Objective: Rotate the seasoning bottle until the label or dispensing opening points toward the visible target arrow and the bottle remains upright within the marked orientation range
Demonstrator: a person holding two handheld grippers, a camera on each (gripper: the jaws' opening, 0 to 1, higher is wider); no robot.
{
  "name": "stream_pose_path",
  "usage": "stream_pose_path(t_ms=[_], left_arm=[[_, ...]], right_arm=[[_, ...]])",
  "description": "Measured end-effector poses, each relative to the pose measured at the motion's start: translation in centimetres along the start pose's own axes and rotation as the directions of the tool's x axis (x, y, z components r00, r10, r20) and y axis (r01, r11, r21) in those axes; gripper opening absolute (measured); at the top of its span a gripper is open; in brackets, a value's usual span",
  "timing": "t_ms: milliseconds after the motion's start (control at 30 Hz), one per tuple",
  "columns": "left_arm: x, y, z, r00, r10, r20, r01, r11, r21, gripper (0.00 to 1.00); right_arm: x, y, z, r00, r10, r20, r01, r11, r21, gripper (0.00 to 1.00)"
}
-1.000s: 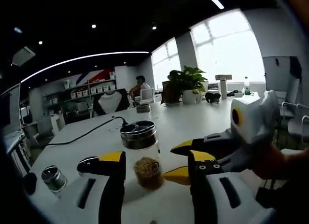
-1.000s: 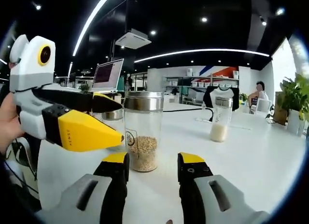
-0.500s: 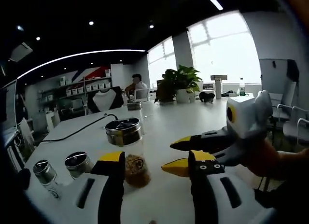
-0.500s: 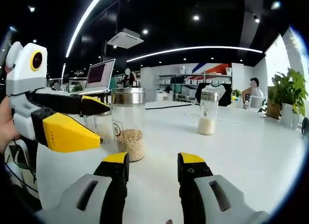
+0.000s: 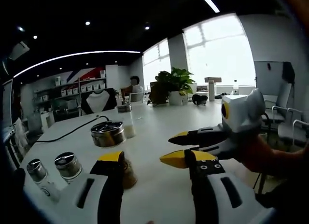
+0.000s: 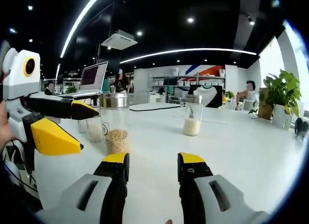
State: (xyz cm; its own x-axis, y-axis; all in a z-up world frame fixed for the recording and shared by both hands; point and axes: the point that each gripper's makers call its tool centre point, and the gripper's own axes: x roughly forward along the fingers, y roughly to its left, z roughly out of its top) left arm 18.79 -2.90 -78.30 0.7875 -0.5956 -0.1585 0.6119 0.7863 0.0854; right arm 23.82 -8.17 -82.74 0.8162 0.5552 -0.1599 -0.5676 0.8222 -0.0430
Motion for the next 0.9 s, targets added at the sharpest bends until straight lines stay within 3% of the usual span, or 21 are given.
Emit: stream_pose_path(t_ms=[200,367,633,900], left_arm=[[-0.3,0.0,0.4,1.000,0.012,0.005,-0.012,1.000,0.009,0.59],[-1.0,1.1,0.6,0.998,0.057,0.014,-0.057,0.998,-0.003,0.62],[-1.8,2.5,1.2,0.992,0.116,0.042,-0.115,0.993,-0.033,0.75],[-1.9,2.5,1.1,0.993,0.112,0.041,-0.111,0.994,-0.022,0.84]], right_arm=[[-0.4,-0.5,0.0,1.000,-0.008,0.001,0.008,1.000,0.003,0.39],[-1.1,-0.5,-0.3,1.000,-0.008,0.009,0.008,1.000,0.002,0.42],[-1.5,-0.4,0.1,1.000,0.014,0.025,-0.015,0.999,0.036,0.58],[-1.4,-0.3,0.2,0.999,0.034,0.025,-0.036,0.997,0.062,0.73]])
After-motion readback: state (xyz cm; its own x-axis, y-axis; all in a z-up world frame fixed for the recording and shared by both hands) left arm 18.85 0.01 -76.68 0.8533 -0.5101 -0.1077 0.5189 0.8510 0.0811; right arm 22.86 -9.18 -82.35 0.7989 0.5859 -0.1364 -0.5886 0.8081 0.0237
